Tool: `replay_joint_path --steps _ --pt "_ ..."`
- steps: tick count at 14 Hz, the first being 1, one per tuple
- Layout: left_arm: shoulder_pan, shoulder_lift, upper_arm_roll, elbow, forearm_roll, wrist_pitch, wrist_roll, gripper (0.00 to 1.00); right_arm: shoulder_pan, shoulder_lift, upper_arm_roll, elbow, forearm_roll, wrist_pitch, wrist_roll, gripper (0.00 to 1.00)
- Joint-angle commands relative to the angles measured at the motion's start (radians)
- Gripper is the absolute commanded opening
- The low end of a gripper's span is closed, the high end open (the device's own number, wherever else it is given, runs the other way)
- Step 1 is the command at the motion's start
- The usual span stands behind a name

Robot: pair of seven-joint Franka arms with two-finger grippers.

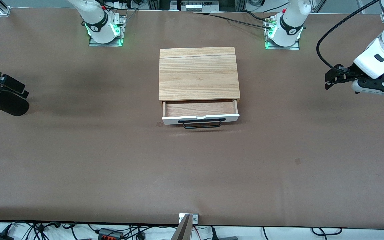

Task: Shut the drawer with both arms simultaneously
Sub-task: 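Move the left gripper and the right gripper toward the drawer's sides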

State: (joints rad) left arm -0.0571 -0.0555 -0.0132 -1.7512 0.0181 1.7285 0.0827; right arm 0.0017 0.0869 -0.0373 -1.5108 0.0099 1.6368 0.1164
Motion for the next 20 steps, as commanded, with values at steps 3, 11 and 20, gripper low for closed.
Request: replay_joint_path --steps 3,11,20 --pt "0.000 0.017 0.002 0.035 -0.004 -0.023 0.014 1.00 0.001 -0.003 -0.001 -0.005 0.016 0.008 0.000 1.00" --pt "0.002 0.040 0.004 0.051 -0.058 -0.041 0.006 1.00 0.000 0.019 0.002 -0.002 0.079 0.031 -0.003 1.00" --pt "-0.023 0.092 -0.002 0.113 -0.107 -0.233 0.020 1.00 0.001 0.079 0.002 0.000 0.271 0.052 0.009 1.00"
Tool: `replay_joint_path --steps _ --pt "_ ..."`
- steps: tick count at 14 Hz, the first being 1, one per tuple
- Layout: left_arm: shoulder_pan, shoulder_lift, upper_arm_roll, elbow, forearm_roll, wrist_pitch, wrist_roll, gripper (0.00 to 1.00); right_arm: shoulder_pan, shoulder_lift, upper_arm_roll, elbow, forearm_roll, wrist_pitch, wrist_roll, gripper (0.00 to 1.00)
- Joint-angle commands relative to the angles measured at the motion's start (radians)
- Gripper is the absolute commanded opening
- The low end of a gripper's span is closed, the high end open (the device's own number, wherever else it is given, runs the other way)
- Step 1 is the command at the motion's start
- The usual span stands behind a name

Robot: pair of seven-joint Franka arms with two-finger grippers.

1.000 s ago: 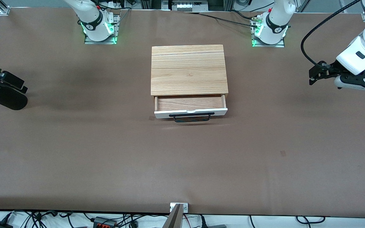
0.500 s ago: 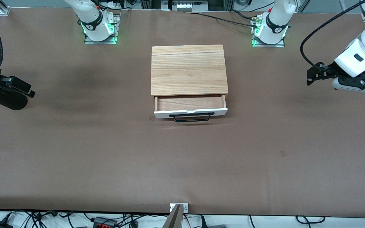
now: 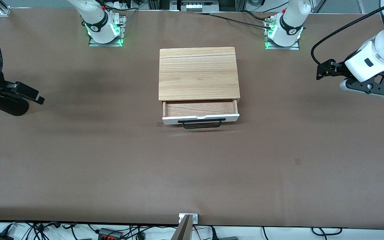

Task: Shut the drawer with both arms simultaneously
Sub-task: 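Move the left gripper and the right gripper toward the drawer's sides, then bring both grippers against the white drawer front's two ends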

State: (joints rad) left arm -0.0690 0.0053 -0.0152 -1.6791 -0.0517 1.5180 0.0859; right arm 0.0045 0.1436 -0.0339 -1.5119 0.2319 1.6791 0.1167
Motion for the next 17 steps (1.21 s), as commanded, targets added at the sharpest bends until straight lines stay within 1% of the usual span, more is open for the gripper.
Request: replay_joint_path --steps 1,3,4,6,7,8,9,10,12,14,15,16,17 --pt "-0.015 0.057 -0.003 0.039 -0.087 -0.009 0.015 1.00 0.005 0.042 0.005 0.002 0.053 0.020 0.009 1.00" --pt "-0.008 0.105 -0.003 0.033 -0.198 0.066 0.015 1.00 0.018 0.068 0.008 0.012 0.087 0.069 0.011 1.00" --pt "-0.008 0.126 -0.003 0.027 -0.232 0.111 0.015 1.00 0.026 0.076 0.008 0.010 0.104 0.101 0.009 1.00" --pt "-0.008 0.183 -0.003 0.024 -0.331 0.197 0.017 1.00 0.048 0.134 0.008 0.012 0.173 0.142 0.011 1.00" --pt "-0.008 0.215 -0.003 0.022 -0.397 0.233 0.017 1.00 0.060 0.164 0.008 0.012 0.249 0.169 0.014 1.00" --pt "-0.015 0.244 -0.003 0.022 -0.442 0.276 0.017 1.00 0.061 0.194 0.006 0.010 0.377 0.194 0.027 1.00" --pt "-0.023 0.274 -0.006 0.022 -0.479 0.336 0.018 1.00 0.069 0.224 0.006 0.012 0.456 0.217 0.030 1.00" --pt "-0.041 0.303 -0.006 0.024 -0.509 0.391 0.020 1.00 0.087 0.241 0.006 0.012 0.464 0.244 0.031 1.00" --pt "-0.080 0.353 -0.006 0.024 -0.577 0.494 0.020 1.00 0.174 0.293 0.006 0.012 0.463 0.347 0.034 1.00" --pt "-0.120 0.396 -0.006 0.024 -0.606 0.591 0.020 1.00 0.247 0.352 0.005 0.010 0.461 0.445 0.070 1.00" --pt "-0.135 0.422 -0.006 0.024 -0.617 0.637 0.021 1.00 0.280 0.385 0.005 0.010 0.454 0.471 0.107 1.00" --pt "-0.158 0.442 -0.009 0.024 -0.643 0.669 0.038 1.00 0.316 0.408 0.003 0.010 0.425 0.506 0.124 1.00" --pt "-0.163 0.459 -0.014 0.022 -0.681 0.671 0.085 1.00 0.330 0.425 0.003 0.010 0.406 0.530 0.138 1.00"
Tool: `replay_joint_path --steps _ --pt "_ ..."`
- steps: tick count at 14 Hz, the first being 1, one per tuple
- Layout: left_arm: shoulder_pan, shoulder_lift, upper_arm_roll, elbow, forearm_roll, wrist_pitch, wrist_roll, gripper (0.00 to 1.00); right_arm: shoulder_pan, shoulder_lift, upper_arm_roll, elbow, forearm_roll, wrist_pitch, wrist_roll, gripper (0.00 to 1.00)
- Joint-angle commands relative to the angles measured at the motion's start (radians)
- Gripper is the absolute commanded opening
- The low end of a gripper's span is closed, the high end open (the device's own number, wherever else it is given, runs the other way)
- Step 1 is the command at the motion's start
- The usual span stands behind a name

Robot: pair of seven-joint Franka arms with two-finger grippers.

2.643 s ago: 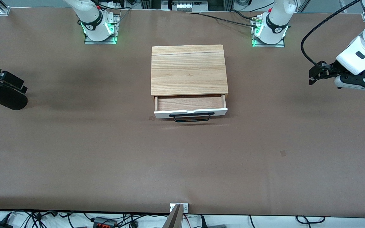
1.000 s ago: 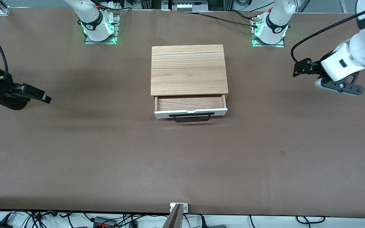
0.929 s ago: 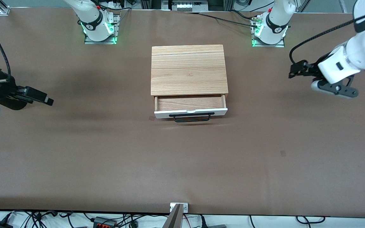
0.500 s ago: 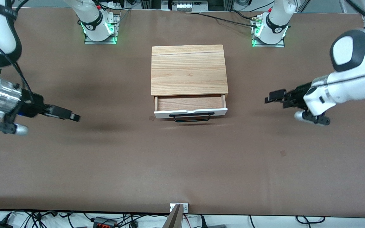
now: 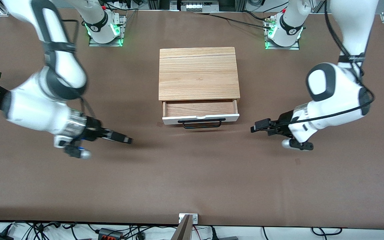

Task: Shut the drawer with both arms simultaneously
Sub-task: 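Bring both grippers against the white drawer front's two ends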

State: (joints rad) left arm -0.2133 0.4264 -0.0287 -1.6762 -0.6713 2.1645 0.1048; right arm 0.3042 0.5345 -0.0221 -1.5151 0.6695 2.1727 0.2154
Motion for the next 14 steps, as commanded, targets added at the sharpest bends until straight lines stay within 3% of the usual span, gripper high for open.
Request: replay_joint_path --steps 1,4,9,14 --pt "-0.018 0.051 -0.007 0.013 -0.106 0.020 0.138 1.00 0.045 0.053 -0.009 0.013 -0.036 0.044 0.047 1.00" --pt "-0.021 0.064 -0.010 -0.017 -0.217 0.012 0.197 1.00 0.070 0.085 -0.007 0.007 -0.082 0.019 0.032 1.00" --pt "-0.017 0.084 -0.057 -0.046 -0.255 0.011 0.232 1.00 0.093 0.105 -0.006 0.015 -0.074 0.015 0.039 1.00" --pt "-0.017 0.103 -0.057 -0.092 -0.401 0.006 0.329 0.98 0.108 0.107 -0.004 0.015 -0.065 -0.137 0.027 1.00"
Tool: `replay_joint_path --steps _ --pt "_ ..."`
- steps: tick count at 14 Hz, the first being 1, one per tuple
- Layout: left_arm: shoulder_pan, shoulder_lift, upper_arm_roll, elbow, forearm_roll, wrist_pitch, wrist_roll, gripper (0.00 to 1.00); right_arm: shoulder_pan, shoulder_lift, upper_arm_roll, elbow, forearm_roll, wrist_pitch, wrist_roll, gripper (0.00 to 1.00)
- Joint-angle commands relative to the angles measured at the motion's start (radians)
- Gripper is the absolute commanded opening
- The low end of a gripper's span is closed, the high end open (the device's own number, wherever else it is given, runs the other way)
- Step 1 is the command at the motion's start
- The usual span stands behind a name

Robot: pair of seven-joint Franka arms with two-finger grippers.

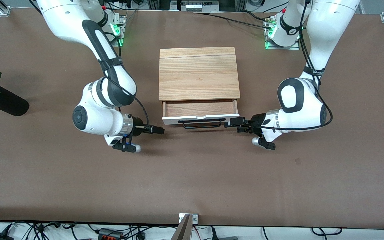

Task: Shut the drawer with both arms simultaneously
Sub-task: 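Bring both grippers against the white drawer front's two ends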

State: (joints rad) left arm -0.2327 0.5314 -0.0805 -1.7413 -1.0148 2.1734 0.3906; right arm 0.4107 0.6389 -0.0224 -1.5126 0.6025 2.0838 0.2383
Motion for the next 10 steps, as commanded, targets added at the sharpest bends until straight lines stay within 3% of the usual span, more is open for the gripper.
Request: replay_joint_path --steps 1,4,10 --pt "0.003 -0.002 -0.013 -0.037 -0.057 -0.003 0.044 0.98 0.003 0.002 -0.002 0.012 0.003 -0.063 0.004 1.00" --pt "0.001 -0.001 -0.015 -0.047 -0.057 -0.004 0.044 0.98 0.008 0.002 -0.002 0.012 0.003 -0.158 0.001 1.00" --pt "0.000 -0.010 -0.016 -0.084 -0.057 -0.009 0.039 0.98 0.043 0.010 0.004 0.012 0.005 -0.195 0.003 1.00"
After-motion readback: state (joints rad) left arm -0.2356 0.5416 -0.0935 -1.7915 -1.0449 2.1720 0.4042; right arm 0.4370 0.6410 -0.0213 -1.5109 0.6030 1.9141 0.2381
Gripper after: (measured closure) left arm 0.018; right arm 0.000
